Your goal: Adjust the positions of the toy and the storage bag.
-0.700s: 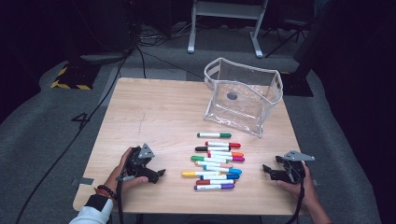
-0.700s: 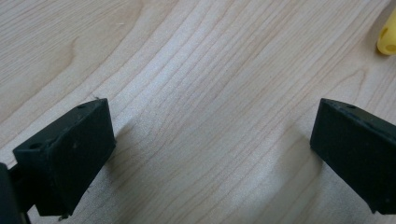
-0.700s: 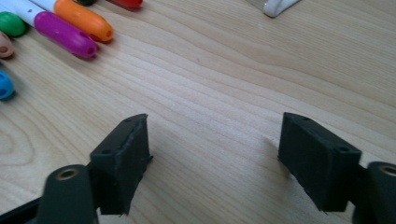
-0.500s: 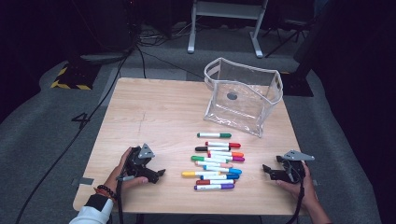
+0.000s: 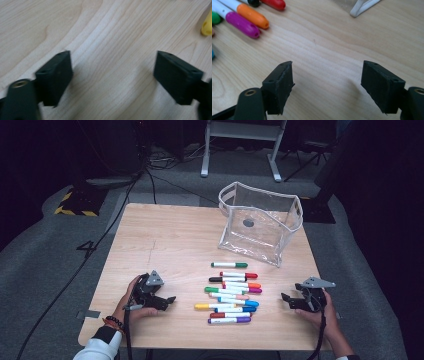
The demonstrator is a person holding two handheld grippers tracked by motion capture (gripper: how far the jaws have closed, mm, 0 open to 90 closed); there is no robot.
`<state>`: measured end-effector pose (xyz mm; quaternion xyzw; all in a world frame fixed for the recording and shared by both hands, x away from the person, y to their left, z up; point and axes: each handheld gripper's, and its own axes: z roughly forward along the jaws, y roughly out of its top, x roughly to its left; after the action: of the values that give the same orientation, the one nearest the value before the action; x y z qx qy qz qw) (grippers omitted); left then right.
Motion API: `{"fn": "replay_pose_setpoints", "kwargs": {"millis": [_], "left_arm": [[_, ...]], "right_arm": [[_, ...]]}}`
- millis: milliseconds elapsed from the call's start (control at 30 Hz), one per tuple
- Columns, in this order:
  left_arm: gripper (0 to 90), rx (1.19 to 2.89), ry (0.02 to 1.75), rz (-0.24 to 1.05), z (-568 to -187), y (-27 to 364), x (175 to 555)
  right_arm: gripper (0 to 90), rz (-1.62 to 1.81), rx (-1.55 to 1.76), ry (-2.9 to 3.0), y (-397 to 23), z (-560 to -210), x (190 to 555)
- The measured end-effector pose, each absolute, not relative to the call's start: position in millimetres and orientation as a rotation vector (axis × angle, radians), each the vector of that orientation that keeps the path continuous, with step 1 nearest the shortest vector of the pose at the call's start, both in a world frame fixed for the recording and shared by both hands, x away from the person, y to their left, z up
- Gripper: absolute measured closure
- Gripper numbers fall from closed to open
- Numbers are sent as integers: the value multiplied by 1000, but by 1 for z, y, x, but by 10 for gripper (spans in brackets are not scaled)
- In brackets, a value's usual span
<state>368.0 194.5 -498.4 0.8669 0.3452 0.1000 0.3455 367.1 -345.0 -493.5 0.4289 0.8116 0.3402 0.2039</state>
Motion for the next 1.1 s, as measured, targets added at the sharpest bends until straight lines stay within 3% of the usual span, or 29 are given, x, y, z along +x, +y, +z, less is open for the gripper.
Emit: {"fn": "replay_pose_setpoints", "kwargs": {"millis": [233, 500, 1100], "left_arm": [[171, 2273, 849, 280, -492, 180, 389], [225, 2239, 784, 315, -478, 153, 416], [311, 2178, 622, 366, -442, 49, 483]], "right_arm": [[321, 992, 1157, 2212, -344, -472, 382], [367, 998, 1081, 2197, -333, -459, 397], [473, 1047, 1030, 2134, -309, -437, 437]]}}
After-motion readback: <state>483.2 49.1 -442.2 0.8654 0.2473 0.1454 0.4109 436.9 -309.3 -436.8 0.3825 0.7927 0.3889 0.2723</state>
